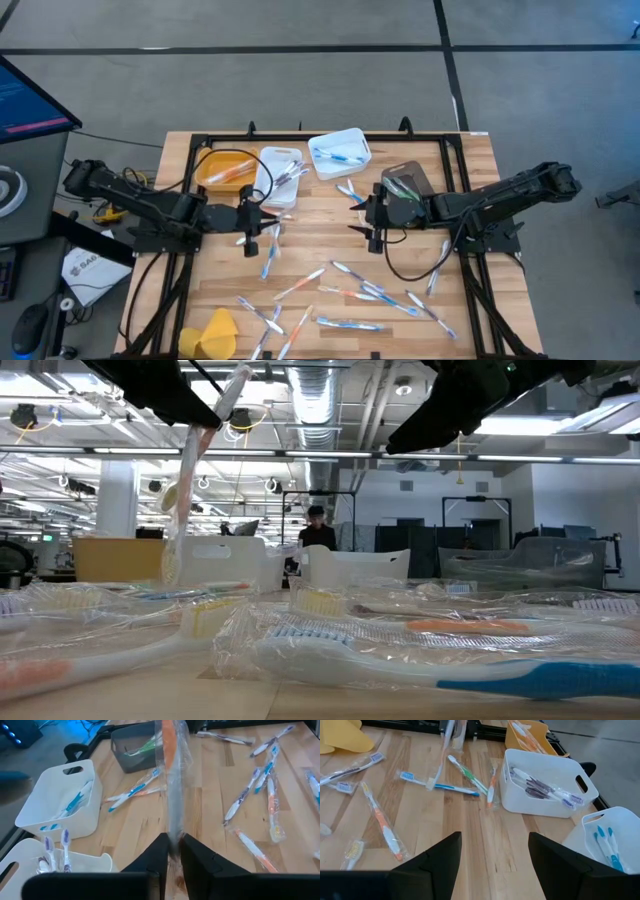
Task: Pick & Place Toothbrushes
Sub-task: Put the orange toothbrush into the yellow bin
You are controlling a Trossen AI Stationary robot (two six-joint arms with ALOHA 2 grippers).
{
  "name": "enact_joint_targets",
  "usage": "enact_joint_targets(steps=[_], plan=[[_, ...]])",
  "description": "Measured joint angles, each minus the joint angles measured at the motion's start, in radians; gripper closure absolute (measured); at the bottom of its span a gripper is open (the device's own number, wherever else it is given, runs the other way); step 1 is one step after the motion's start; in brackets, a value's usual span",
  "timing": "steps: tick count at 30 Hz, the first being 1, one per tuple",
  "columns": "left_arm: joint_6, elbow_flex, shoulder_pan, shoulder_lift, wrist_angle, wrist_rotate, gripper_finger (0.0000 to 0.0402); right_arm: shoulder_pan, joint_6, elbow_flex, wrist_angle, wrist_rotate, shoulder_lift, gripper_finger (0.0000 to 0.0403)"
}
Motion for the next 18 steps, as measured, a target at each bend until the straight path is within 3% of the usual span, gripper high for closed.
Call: enact_joint_targets(steps=[7,14,18], plan=[[0.000,0.000,0.000,0.000,0.000,0.000,0.0382,0.000,0.000,0.000,0.000,0.000,0.000,0.0177],[-0.003,0.000,0.000,0.000,0.000,0.000,0.0343,0.000,0.000,0.000,0.000,0.000,0.000,0.0177],[-0.026,0.000,0.000,0.000,0.000,-0.001,0.0348,0.000,0.000,0.000,0.000,0.000,0.000,0.0177]])
